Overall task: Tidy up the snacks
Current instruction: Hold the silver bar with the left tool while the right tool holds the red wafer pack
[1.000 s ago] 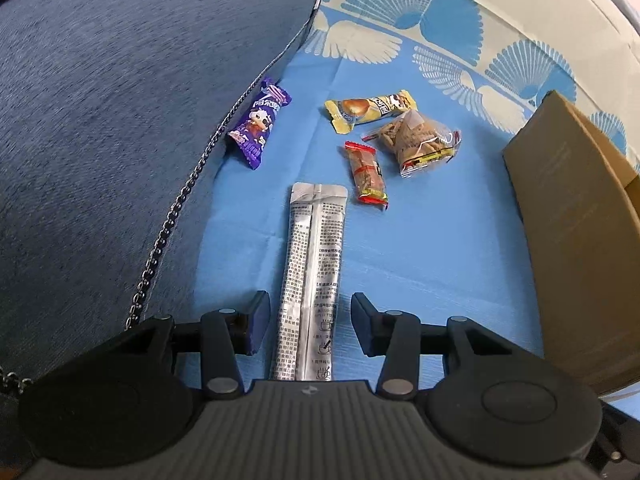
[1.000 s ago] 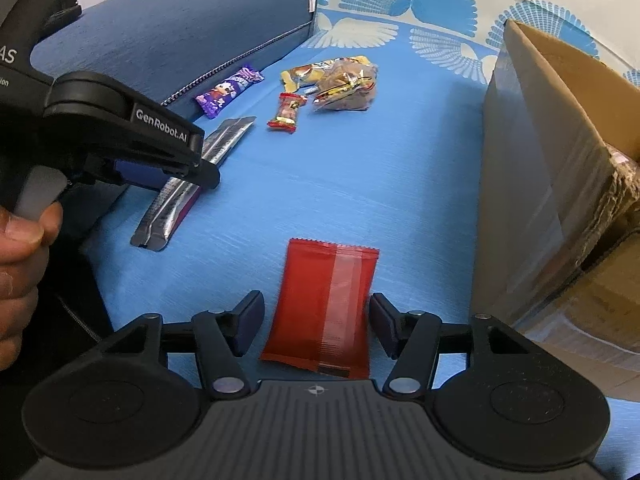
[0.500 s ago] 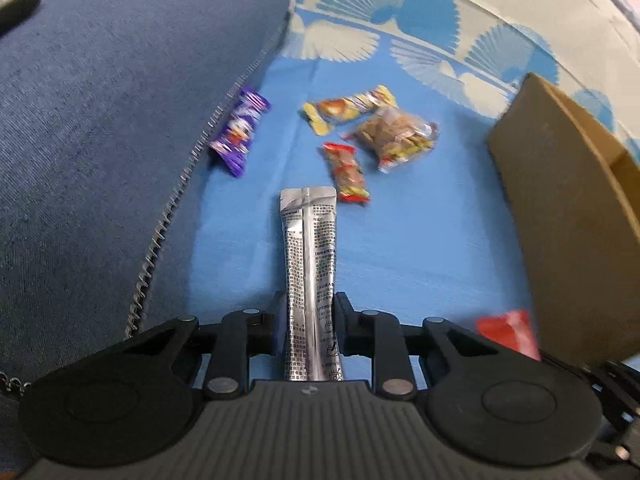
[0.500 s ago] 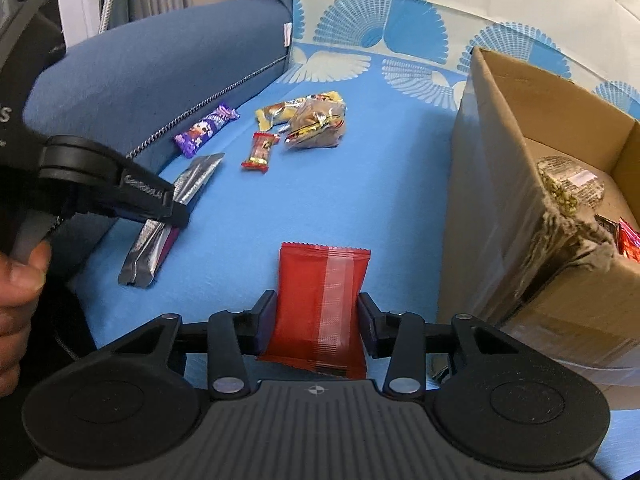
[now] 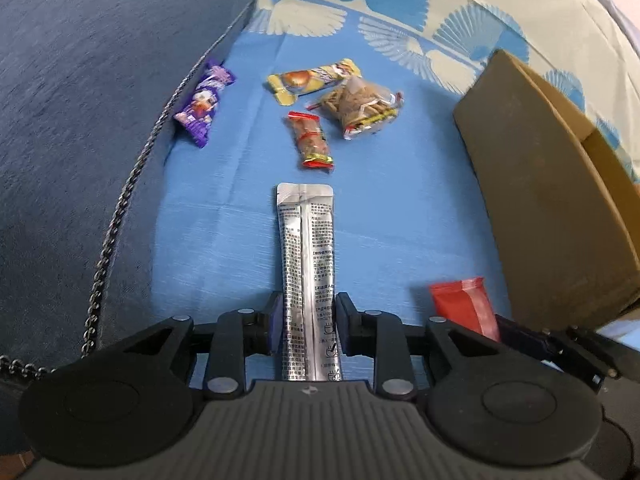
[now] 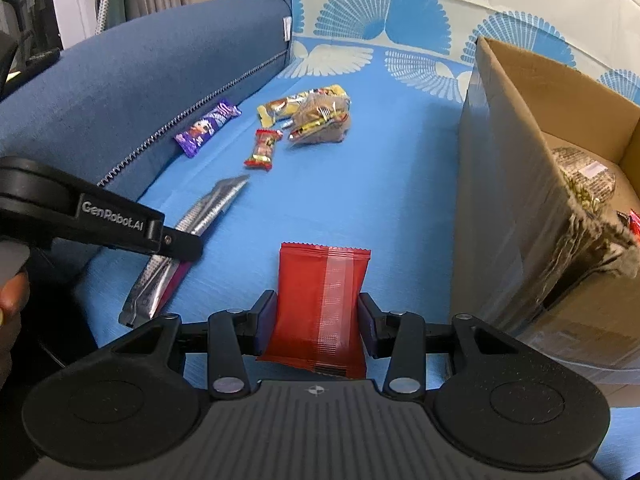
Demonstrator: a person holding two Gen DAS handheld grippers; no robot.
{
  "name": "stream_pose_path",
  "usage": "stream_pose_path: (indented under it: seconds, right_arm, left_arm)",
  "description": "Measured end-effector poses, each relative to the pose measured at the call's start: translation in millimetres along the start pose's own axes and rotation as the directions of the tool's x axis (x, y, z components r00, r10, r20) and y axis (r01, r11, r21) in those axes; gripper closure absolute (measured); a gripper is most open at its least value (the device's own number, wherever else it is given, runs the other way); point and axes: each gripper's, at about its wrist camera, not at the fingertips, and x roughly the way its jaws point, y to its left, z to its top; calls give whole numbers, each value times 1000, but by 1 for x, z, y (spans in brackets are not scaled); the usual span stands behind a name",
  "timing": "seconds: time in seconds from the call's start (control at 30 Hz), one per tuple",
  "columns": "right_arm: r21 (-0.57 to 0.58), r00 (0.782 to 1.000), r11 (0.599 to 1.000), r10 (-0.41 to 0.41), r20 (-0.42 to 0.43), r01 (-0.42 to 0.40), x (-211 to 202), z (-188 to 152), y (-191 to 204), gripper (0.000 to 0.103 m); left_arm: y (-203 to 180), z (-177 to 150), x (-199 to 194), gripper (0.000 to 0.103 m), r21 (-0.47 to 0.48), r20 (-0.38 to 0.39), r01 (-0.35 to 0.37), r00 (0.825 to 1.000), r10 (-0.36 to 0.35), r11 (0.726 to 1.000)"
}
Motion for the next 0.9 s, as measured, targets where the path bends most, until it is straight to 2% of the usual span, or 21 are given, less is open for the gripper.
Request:
stream_pose_path:
  seconds: [0.13,0.9]
  right_arm:
    - [12,1000,1000,2,-29,-2,5,-1,-2,54]
    - [-10,999,1000,-10,-54,9,10,-6,0,54]
  left_arm:
    - [-7,-2,0,71,56,1,-11,1000,11,998]
    - [-6,-2,2,71,53,5,-32,999,32,998]
